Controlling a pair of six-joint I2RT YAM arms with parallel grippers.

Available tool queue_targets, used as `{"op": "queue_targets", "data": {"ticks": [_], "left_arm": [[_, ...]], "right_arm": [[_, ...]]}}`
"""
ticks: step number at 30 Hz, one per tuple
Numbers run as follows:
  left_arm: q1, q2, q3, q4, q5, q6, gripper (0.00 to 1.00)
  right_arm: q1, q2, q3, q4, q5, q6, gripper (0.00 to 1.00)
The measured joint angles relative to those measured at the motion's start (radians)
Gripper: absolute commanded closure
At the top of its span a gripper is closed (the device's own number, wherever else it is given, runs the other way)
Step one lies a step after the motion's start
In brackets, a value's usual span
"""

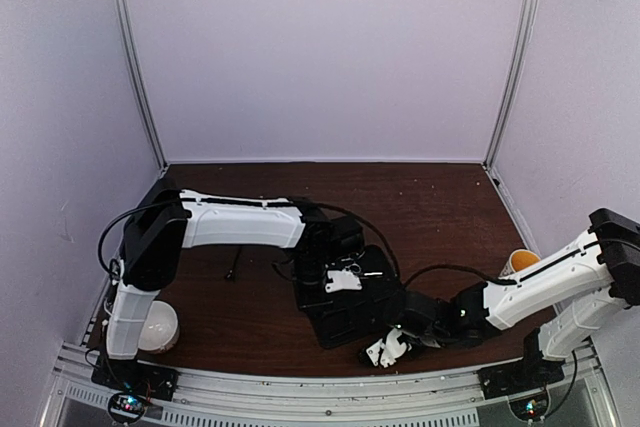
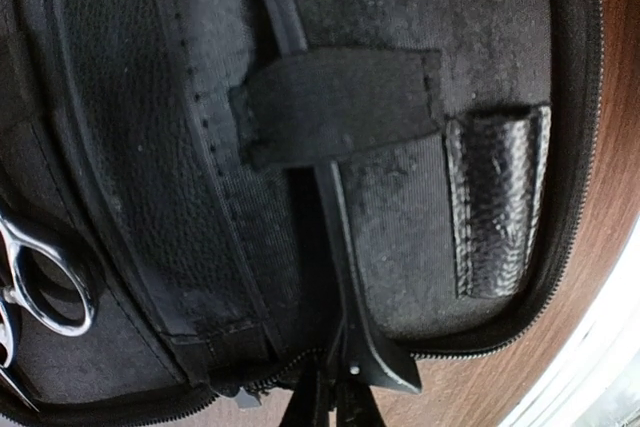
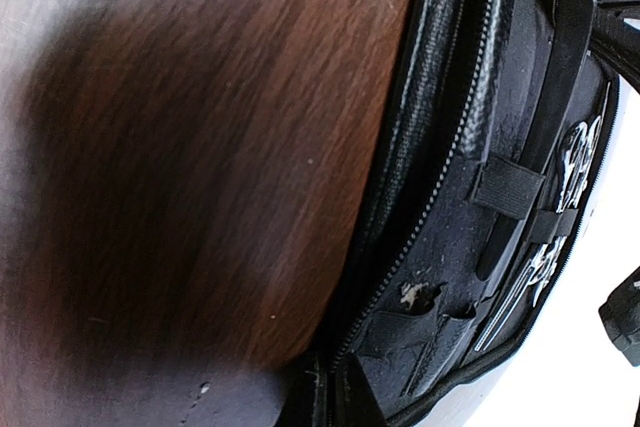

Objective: Sort the hair-cutting tools

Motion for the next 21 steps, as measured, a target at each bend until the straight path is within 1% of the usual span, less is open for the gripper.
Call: {"op": "queue_targets", "data": {"ticks": [3, 7, 21], "left_arm": [[0.000, 0.014, 0.026, -0.007, 0.009, 0.002, 1.00], [0.000, 0.035, 0.050, 0.031, 0.030, 0.002, 1.00], [0.000, 0.030, 0.040, 0.058, 0.031, -0.035, 1.00]], "right_arm": [[0.003, 0.002, 0.000, 0.001, 0.004, 0.005, 1.00], [0.003, 0.002, 0.000, 0.001, 0.006, 0.008, 1.00], [0.003, 0.002, 0.000, 0.001, 0.007, 0.010, 1.00]]}}
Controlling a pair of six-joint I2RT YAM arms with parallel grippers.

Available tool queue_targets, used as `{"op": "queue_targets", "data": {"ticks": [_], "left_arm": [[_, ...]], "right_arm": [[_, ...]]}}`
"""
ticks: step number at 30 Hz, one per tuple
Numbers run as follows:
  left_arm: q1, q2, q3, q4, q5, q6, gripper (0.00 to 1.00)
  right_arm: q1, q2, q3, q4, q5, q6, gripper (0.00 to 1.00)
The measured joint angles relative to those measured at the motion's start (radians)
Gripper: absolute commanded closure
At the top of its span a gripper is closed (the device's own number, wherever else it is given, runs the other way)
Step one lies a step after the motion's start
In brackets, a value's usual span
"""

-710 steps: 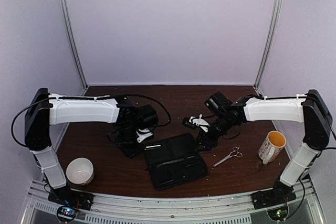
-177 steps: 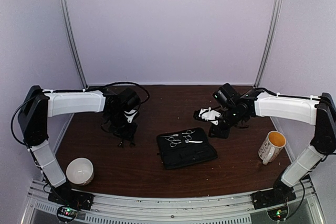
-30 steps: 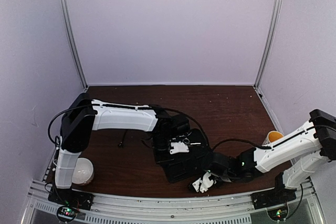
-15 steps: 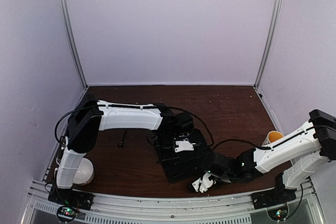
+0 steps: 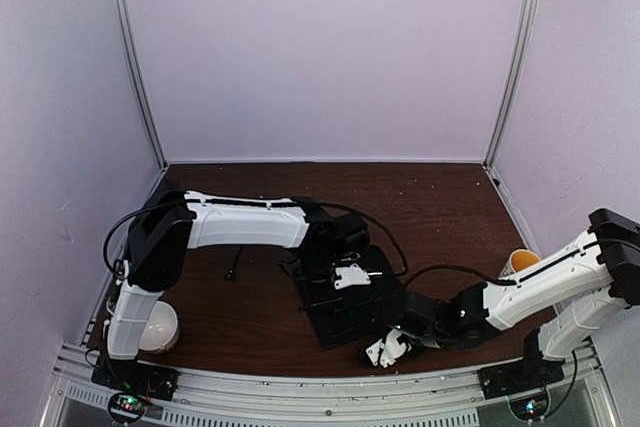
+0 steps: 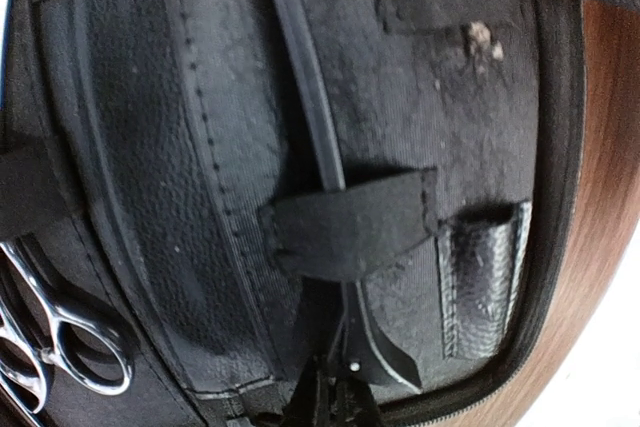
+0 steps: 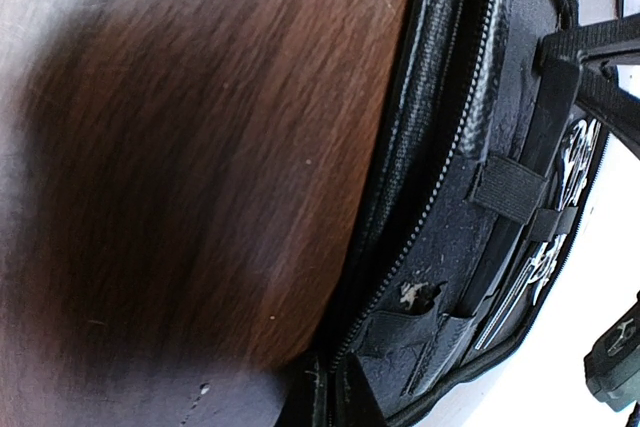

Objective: Sort the hair-cutting tools

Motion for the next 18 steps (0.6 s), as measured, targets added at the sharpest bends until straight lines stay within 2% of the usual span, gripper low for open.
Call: {"op": "queue_targets", "data": {"ticks": [18], "left_arm": [[0.000, 0.039, 0.054, 0.035, 0.038, -0.074, 1.00]], "right_arm": [[0.000, 0.000, 0.000, 0.000, 0.000, 0.004, 1.00]]}}
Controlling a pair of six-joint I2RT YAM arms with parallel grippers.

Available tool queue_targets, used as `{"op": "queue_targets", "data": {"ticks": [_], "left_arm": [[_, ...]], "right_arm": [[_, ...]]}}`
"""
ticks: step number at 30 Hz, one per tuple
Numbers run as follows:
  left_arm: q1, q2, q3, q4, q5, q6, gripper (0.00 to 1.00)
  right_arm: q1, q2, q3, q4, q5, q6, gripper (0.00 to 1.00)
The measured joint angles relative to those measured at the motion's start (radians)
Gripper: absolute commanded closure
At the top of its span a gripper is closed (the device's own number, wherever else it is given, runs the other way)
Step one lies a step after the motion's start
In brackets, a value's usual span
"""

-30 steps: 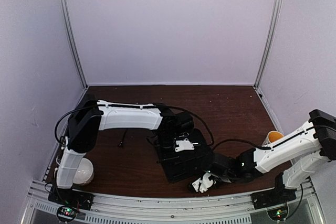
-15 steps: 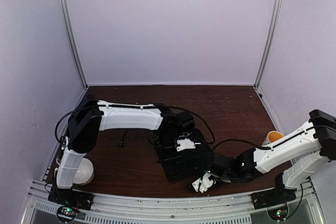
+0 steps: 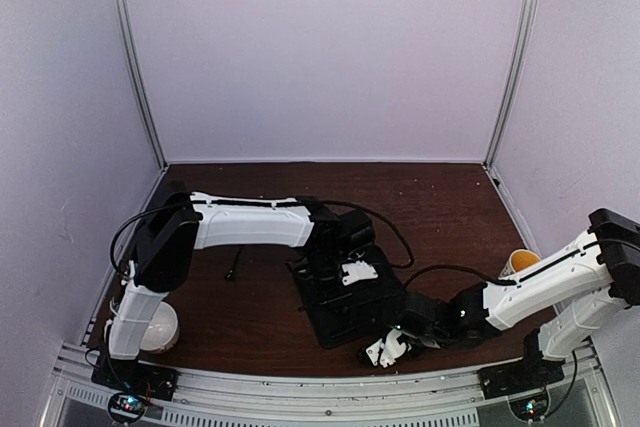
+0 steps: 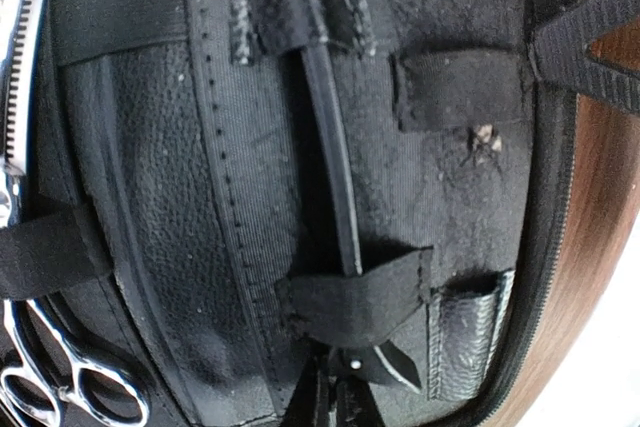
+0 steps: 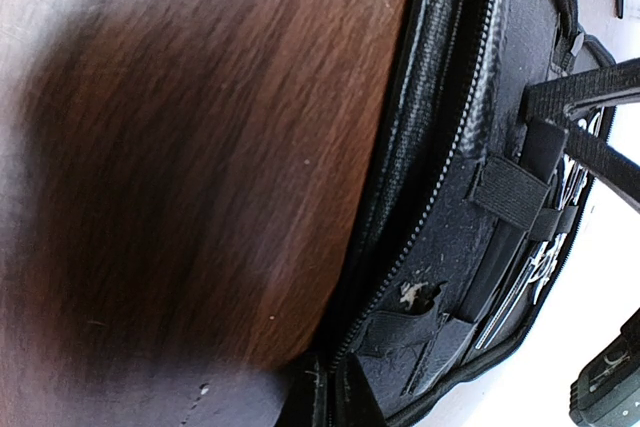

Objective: Sort the hair-cutting tools

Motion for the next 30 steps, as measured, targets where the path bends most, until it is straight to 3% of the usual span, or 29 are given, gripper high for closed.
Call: {"op": "queue_targets", "data": {"ticks": [9, 14, 21, 30], "left_arm": [[-0.004, 0.000, 0.000, 0.013, -0.029, -0.038, 0.88], [-0.018, -0.051, -0.076, 0.108, -0.142, -0.054, 0.74], [-0.020, -0.075, -0.114, 0.153, -0.204, -0.064, 0.62], [-0.014, -0.203, -0.226, 0.176, -0.274, -0.076, 0.58]], "right_arm": [[0.000, 0.000, 0.000, 0.000, 0.000, 0.006, 1.00], [0.000, 0.000, 0.000, 0.000, 0.001, 0.014, 1.00], [0.000, 0.000, 0.000, 0.000, 0.002, 0.019, 1.00], [0.000, -0.001, 0.006, -0.009, 0.000, 0.032, 1.00]]}}
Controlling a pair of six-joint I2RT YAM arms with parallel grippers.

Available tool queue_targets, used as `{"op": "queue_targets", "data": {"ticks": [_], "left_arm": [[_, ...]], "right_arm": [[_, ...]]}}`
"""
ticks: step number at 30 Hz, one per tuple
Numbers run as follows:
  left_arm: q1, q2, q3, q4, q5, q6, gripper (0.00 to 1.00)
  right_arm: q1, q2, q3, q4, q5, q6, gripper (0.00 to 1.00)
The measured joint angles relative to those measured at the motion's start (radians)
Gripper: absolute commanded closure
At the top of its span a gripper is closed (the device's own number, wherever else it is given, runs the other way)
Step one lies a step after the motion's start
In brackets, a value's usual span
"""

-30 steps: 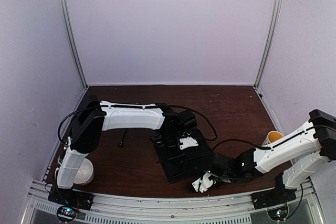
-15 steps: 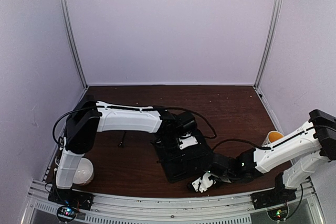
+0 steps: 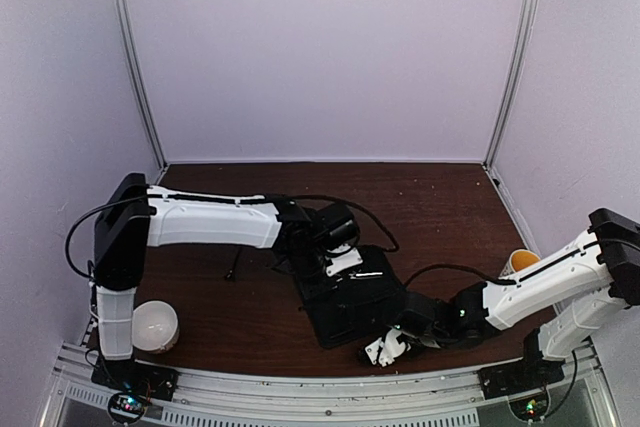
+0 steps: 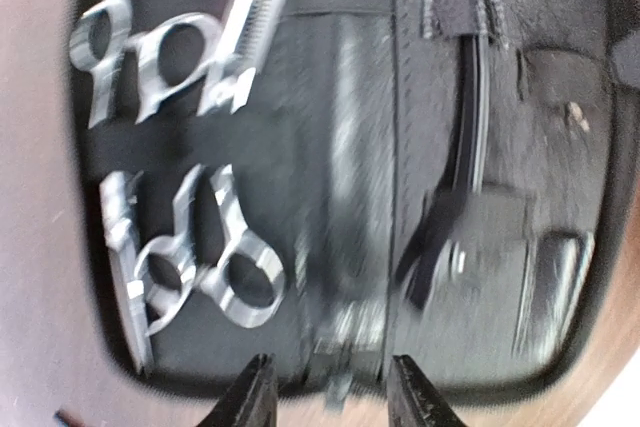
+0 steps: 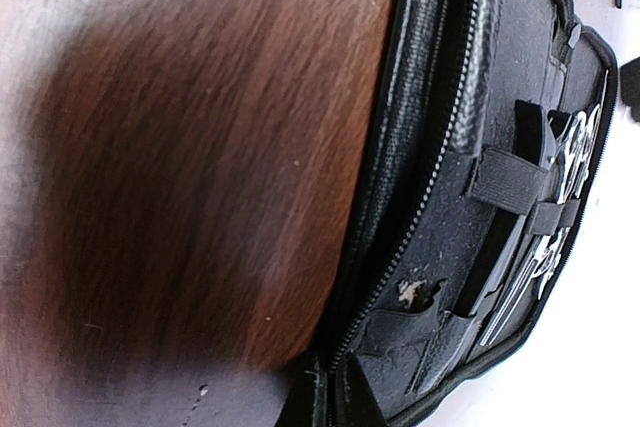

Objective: Sort the hair-cutting tools

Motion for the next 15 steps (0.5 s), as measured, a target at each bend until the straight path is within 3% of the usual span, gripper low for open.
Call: {"op": "queue_targets", "data": {"ticks": [6, 10, 15], "left_arm": [[0.018, -0.175, -0.124, 0.000, -0.042, -0.010, 0.56], [0.049, -0.240, -0.180, 0.006, -0.037, -0.058, 0.66], [0.163, -0.262, -0.255, 0.073, 0.033, -0.125, 0.65]], "right_arm": [[0.000, 0.001, 0.019, -0.035, -0.011, 0.019, 0.99], [-0.001, 0.009, 0.039, -0.064, -0.018, 0.024, 0.99], [-0.001, 0.035, 0.087, -0.115, -0.035, 0.035, 0.99]]}}
